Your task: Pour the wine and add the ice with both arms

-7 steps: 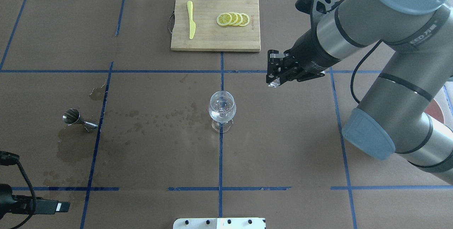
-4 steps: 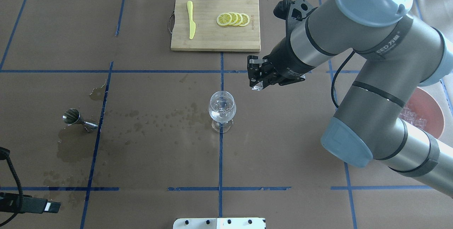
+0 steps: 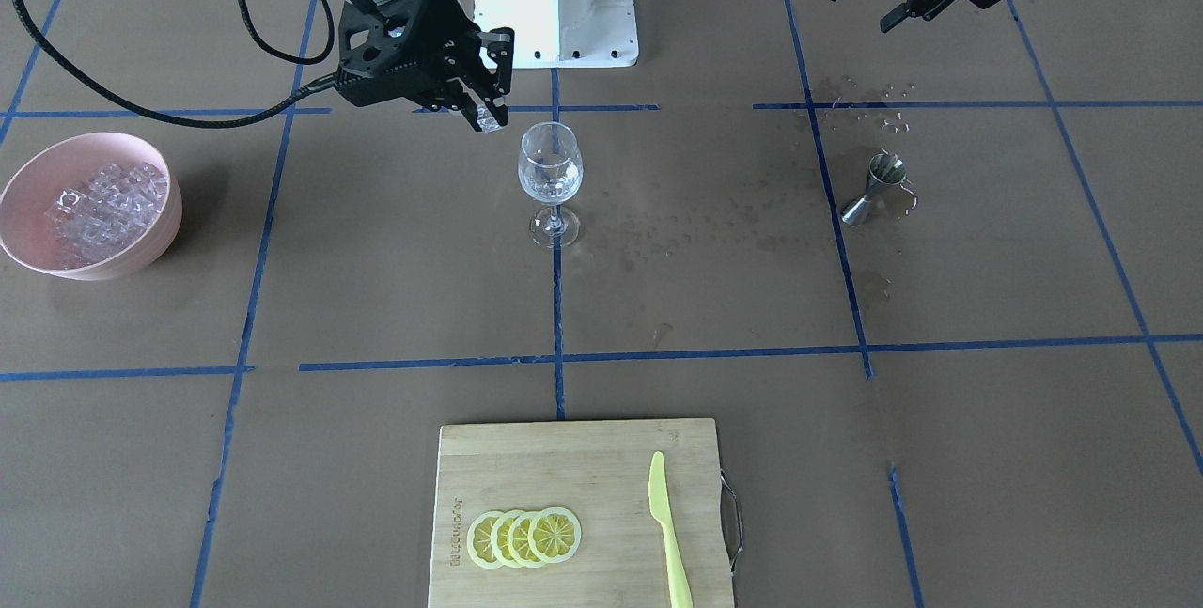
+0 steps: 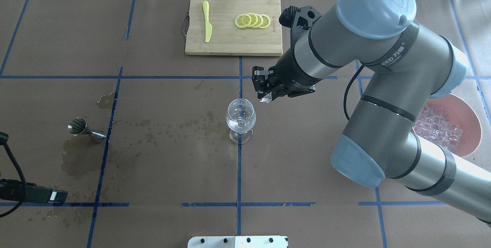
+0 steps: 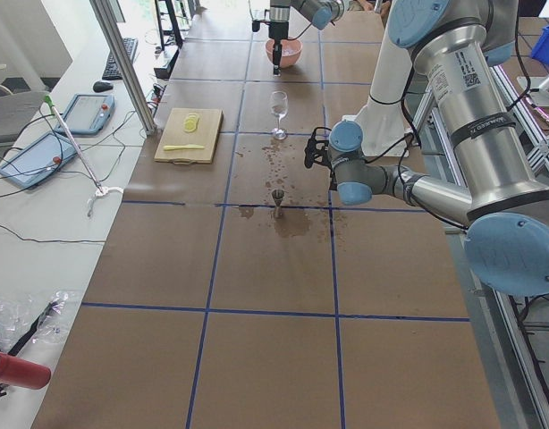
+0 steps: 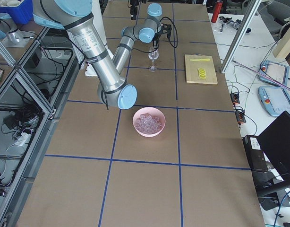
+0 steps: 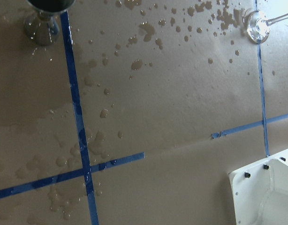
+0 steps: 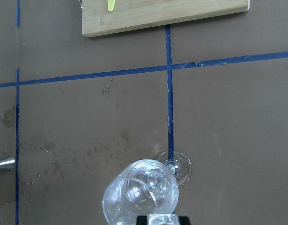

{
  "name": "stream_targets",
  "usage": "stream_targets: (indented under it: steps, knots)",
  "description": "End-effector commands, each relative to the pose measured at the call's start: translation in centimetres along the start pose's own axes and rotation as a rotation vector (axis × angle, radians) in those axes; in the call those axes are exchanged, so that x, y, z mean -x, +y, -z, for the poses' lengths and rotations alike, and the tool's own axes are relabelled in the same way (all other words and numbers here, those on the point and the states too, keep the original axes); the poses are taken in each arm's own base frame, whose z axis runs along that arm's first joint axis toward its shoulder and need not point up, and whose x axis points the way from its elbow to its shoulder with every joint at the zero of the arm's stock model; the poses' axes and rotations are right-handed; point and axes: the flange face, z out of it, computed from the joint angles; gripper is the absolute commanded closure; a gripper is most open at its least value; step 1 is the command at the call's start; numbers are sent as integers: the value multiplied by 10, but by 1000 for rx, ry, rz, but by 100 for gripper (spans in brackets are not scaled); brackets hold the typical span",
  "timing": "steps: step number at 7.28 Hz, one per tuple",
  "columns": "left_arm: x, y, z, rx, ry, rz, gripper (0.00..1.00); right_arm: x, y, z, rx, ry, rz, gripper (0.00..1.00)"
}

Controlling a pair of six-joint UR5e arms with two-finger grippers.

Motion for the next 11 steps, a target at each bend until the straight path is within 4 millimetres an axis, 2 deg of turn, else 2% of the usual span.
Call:
stream_targets:
  steps: [1,2,4,5,6,7,9,10,11]
  knots:
    - [8,-18,8,-40,-30,-58,0,21,5,-15,0,3,6,100]
    - [13,-23,13,-57,-40,-79,0,31,5,-24,9,6,5,100]
    - [35,-40,12,-89,-80,-128,0,39,8,-35,2,13,13,100]
    - [34,-54,14,-94,-110,-138,0,44,7,-38,-2,17,13,100]
    - [37,-64,24,-96,-117,-147,0,45,6,-43,1,25,11,100]
    - [39,-66,26,-102,-120,-149,0,45,7,-44,3,25,11,100]
    - [40,-67,24,-101,-122,-149,0,44,5,-45,-12,31,12,7]
    - [41,-67,24,-102,-123,-147,0,45,6,-44,-17,29,5,1]
    - [46,-69,23,-101,-132,-161,0,46,7,-41,-15,26,1,1]
